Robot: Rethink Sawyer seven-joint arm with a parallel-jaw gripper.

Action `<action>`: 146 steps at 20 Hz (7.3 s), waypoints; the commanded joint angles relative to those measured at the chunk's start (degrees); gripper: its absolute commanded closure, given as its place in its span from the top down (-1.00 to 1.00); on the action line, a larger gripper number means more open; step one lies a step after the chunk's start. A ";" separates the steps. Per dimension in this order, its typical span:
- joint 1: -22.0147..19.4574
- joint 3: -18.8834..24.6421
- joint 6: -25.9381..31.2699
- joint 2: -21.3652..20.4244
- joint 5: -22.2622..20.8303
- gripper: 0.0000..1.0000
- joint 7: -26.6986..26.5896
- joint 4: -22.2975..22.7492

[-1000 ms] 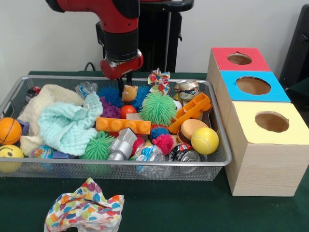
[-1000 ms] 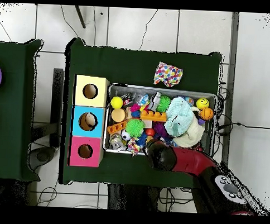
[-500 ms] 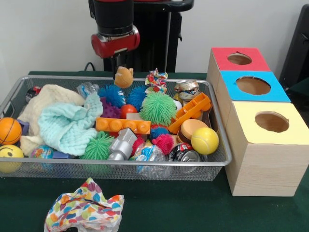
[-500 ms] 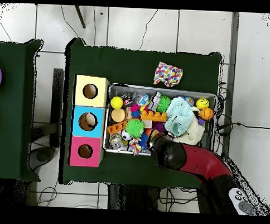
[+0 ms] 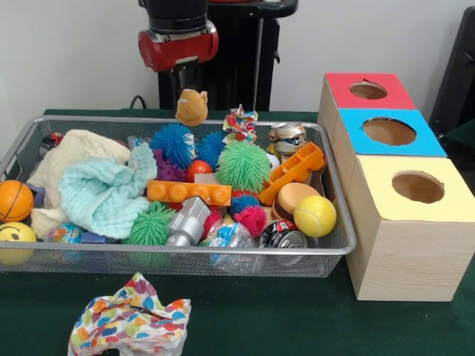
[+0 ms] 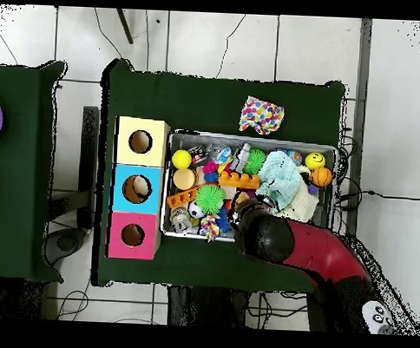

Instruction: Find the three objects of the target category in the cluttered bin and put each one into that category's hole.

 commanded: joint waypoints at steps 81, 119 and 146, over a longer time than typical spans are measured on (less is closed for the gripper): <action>30.86 -3.31 3.12 8.23 29.25 -1.00 23.53 12.96; 28.73 -3.54 7.73 16.79 18.71 -1.00 13.08 10.72; 25.47 2.84 -2.49 13.03 20.48 1.00 16.88 12.76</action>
